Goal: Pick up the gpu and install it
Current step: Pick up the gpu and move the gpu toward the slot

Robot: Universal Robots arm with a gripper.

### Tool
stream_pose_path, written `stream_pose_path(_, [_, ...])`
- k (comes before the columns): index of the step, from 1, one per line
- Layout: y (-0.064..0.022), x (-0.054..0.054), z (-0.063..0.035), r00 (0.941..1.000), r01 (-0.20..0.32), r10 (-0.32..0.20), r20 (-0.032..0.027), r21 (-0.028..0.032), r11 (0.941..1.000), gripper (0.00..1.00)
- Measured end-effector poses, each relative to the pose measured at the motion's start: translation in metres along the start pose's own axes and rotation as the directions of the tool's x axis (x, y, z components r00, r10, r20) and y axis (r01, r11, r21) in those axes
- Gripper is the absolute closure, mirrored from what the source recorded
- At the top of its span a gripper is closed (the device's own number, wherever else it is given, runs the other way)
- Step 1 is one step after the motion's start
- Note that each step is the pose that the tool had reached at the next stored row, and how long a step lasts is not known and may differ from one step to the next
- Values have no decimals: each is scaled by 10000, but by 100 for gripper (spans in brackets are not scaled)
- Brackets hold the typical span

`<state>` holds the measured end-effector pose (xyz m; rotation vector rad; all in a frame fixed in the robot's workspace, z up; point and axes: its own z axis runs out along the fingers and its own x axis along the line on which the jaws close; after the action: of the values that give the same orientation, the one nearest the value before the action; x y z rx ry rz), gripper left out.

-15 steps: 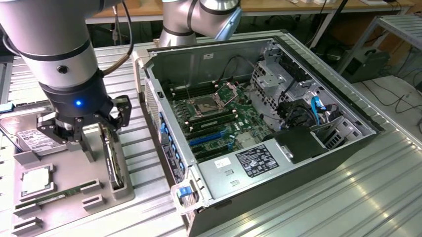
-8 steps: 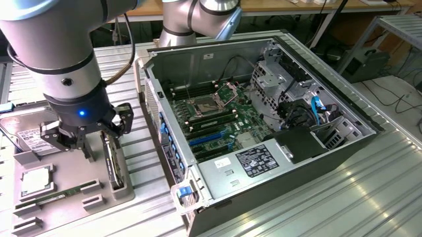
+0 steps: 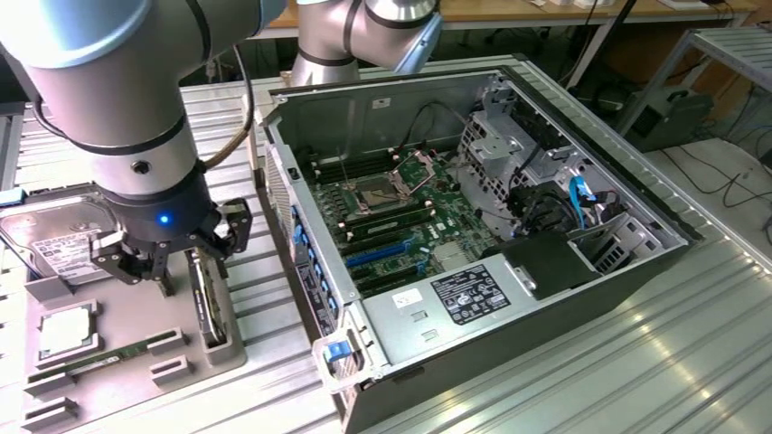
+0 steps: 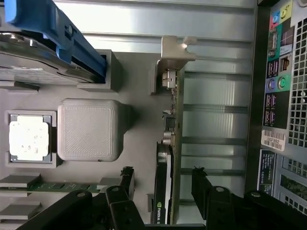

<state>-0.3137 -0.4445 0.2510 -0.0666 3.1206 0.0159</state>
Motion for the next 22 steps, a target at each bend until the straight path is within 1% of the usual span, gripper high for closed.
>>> stream_pose_path(11, [-2, 3, 223, 10000, 0, 0, 0, 0, 10000, 40])
stream_pose_path(20, [-2, 2, 233, 10000, 0, 0, 0, 0, 10000, 40])
stream_pose_path(22, [24, 1, 235, 10000, -1, 1, 1, -1, 10000, 40])
